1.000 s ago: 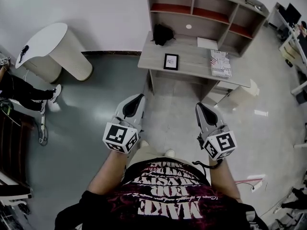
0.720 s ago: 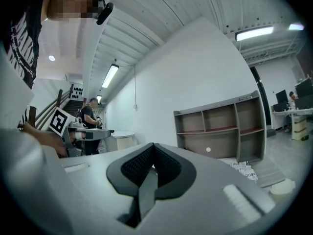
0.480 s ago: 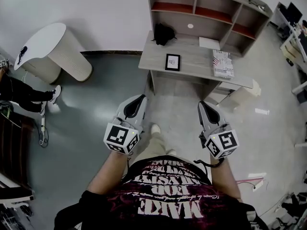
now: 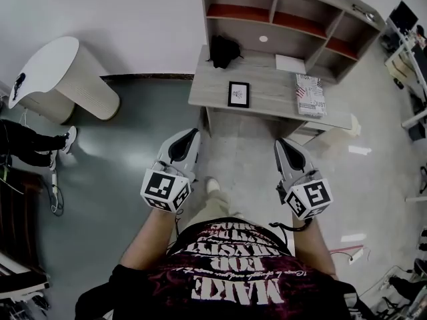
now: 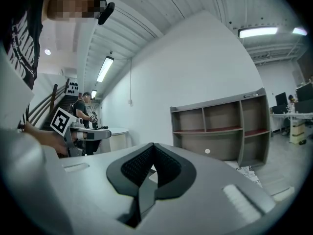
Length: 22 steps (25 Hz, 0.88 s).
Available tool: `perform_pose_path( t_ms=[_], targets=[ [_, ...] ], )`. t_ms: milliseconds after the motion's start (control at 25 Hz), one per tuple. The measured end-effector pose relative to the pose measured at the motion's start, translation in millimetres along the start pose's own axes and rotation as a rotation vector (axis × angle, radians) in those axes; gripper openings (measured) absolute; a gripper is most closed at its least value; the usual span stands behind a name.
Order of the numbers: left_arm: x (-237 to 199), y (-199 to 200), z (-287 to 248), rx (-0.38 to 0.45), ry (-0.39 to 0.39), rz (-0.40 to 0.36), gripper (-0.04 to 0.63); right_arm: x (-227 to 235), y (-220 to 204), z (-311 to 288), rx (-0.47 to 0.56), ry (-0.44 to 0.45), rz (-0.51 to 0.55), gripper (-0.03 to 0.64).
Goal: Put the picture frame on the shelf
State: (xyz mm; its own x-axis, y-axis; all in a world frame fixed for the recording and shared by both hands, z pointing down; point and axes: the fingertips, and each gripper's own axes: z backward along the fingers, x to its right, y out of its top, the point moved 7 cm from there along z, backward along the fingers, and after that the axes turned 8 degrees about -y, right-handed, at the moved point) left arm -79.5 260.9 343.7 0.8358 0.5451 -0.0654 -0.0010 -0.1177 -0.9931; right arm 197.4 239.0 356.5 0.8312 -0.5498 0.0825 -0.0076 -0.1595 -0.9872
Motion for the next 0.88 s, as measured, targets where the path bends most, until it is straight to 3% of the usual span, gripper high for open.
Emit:
perform_pose_path(
  t_ms=[520,880],
  targets=[
    [-99,16,-58,0.029,-0.024,0.009,0.002,6,23,-107,-0.009,-0.022,0.02,0.028],
    [-141,26,-91,0.058,-0.11,0.028,0.002,5,49,-143,0.008,-0.094,0.067,0.028]
  ],
)
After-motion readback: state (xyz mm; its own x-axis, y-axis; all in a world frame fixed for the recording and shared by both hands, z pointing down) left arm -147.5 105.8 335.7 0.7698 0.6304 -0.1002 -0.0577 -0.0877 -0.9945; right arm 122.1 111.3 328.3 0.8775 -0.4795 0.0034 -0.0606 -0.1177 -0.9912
